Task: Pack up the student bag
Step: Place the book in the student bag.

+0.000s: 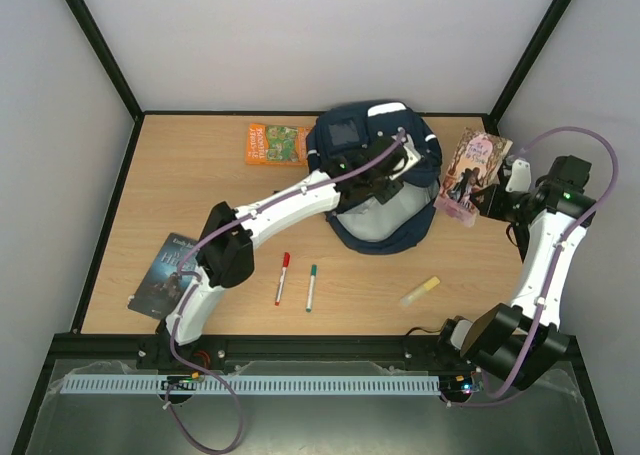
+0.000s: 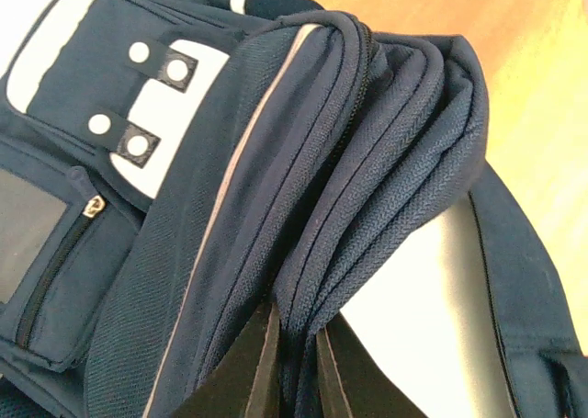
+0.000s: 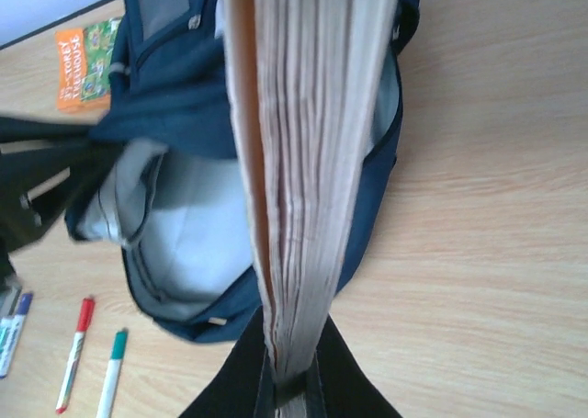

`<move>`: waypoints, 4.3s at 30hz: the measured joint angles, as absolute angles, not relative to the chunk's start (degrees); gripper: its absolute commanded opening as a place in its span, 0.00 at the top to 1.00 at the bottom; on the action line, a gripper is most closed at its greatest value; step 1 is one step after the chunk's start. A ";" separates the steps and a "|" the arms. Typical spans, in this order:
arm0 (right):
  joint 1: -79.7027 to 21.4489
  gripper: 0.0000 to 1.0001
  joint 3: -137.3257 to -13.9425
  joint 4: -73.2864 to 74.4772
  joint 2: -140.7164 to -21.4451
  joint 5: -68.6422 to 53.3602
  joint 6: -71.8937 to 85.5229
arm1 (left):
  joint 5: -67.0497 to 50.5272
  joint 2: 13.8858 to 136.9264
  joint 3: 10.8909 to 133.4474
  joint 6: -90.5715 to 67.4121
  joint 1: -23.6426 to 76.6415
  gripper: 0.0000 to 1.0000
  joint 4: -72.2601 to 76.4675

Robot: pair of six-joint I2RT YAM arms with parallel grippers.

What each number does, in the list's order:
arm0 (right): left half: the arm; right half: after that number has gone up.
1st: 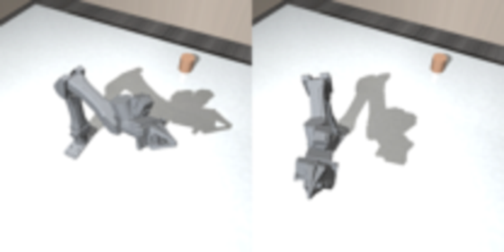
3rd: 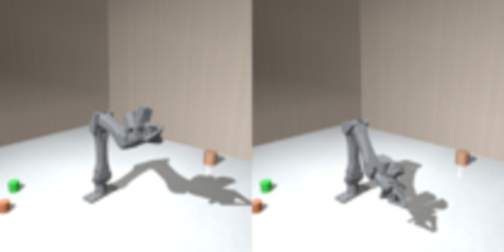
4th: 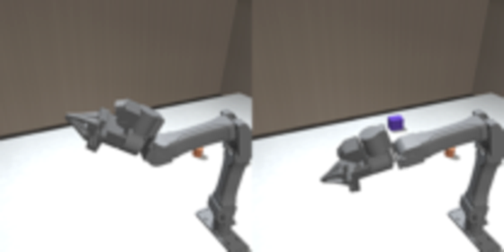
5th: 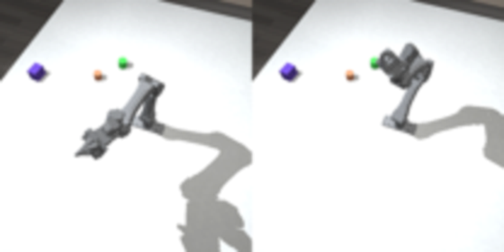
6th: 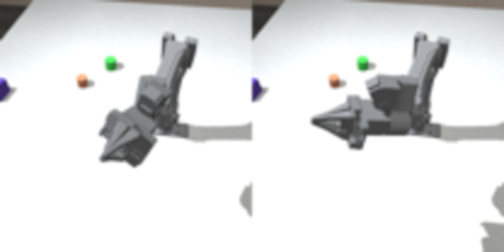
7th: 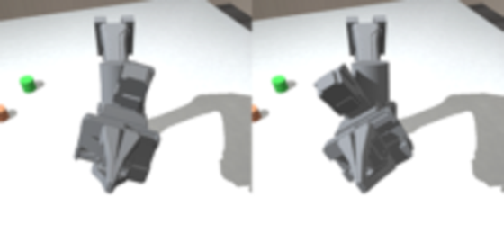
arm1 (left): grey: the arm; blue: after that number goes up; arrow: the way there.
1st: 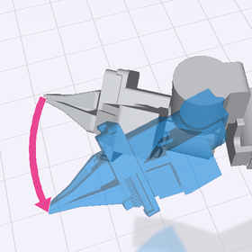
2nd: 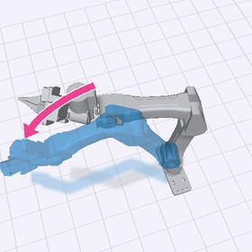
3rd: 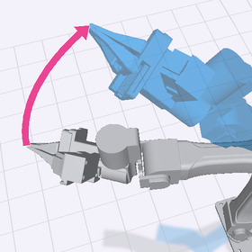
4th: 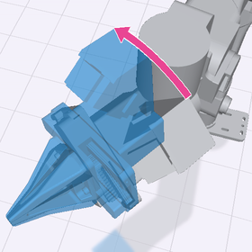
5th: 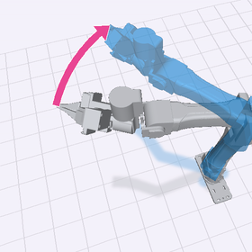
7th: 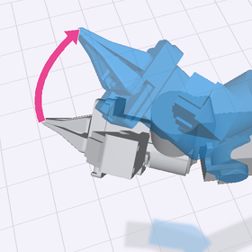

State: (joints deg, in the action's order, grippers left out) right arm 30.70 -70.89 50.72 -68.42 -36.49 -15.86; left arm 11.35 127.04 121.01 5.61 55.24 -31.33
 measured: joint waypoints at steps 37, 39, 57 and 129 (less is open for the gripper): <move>19.62 0.99 -86.19 68.71 -90.48 -45.93 -13.96 | 4.10 129.49 127.55 -10.70 48.40 0.98 -27.29; 17.58 0.99 -83.70 66.89 -90.30 -46.94 -12.67 | 4.10 129.49 127.57 -10.98 48.16 0.98 -27.07; 12.58 0.99 -69.45 60.62 -90.26 -52.45 -6.50 | 1.58 130.30 128.62 -13.80 46.41 0.98 -24.84; 0.73 0.82 -57.28 29.43 -87.20 -35.86 -7.68 | -2.09 117.45 116.95 -10.81 49.91 0.98 -32.10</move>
